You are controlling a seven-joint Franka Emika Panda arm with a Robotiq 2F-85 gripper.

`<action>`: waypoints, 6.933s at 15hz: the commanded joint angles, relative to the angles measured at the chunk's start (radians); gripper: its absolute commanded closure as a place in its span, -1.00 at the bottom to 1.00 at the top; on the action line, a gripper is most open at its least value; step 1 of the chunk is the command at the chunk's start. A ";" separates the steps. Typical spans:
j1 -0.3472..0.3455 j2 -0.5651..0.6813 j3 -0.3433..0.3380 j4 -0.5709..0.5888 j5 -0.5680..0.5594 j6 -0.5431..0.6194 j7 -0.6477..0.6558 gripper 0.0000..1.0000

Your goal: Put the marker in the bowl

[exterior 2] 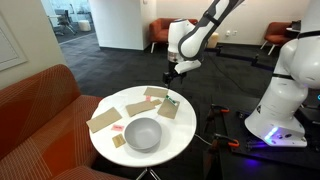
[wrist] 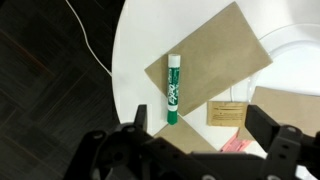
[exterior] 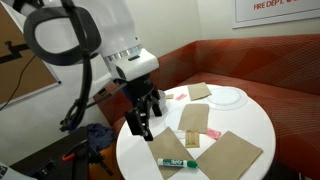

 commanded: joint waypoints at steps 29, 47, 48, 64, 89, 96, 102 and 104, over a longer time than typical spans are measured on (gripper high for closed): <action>0.081 0.392 -0.128 0.193 0.227 0.029 -0.033 -0.22; 0.118 0.368 -0.150 0.220 0.192 -0.004 -0.032 0.90; 0.136 0.334 -0.164 0.201 0.174 -0.009 -0.029 0.90; 0.183 -0.070 -0.062 0.180 -0.174 -0.243 -0.278 0.90; 0.294 0.035 0.204 0.320 -0.009 -0.254 -0.808 0.90; 0.288 0.108 0.243 0.353 0.063 -0.246 -0.935 0.90; 0.283 0.164 0.266 0.346 0.098 -0.222 -1.002 0.90; 0.286 0.183 0.268 0.343 0.081 -0.201 -1.001 0.90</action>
